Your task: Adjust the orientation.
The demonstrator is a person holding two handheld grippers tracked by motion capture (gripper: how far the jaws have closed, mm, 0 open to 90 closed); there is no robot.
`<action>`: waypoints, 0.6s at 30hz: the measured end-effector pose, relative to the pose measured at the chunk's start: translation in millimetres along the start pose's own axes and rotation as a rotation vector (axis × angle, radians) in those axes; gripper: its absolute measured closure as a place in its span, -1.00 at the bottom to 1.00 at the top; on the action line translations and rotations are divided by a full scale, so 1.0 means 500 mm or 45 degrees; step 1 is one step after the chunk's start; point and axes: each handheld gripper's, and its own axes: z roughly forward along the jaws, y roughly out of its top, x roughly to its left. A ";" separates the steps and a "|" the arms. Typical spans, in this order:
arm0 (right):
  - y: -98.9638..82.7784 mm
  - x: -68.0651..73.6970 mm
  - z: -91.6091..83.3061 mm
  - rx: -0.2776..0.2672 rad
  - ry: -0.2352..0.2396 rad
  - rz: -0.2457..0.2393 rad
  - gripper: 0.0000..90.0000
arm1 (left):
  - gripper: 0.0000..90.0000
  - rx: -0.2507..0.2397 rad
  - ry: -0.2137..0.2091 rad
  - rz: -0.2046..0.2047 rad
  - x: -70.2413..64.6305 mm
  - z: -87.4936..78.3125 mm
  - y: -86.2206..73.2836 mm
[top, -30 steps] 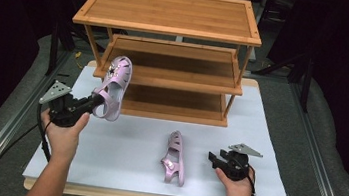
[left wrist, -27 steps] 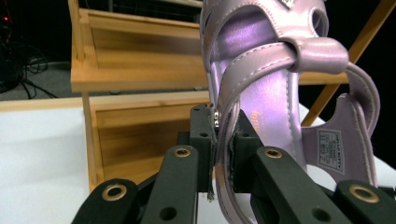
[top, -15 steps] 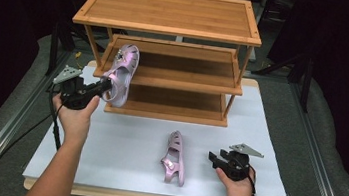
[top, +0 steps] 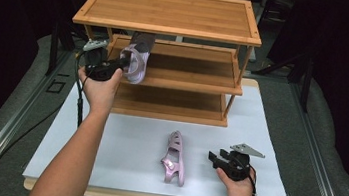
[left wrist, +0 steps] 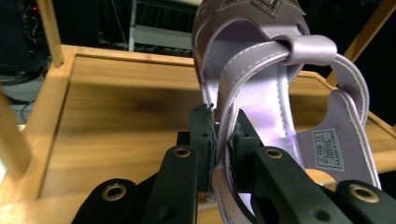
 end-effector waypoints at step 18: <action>0.002 -0.003 0.001 -0.005 0.028 0.007 0.09 | 0.84 0.143 0.071 -0.103 -0.010 0.100 0.020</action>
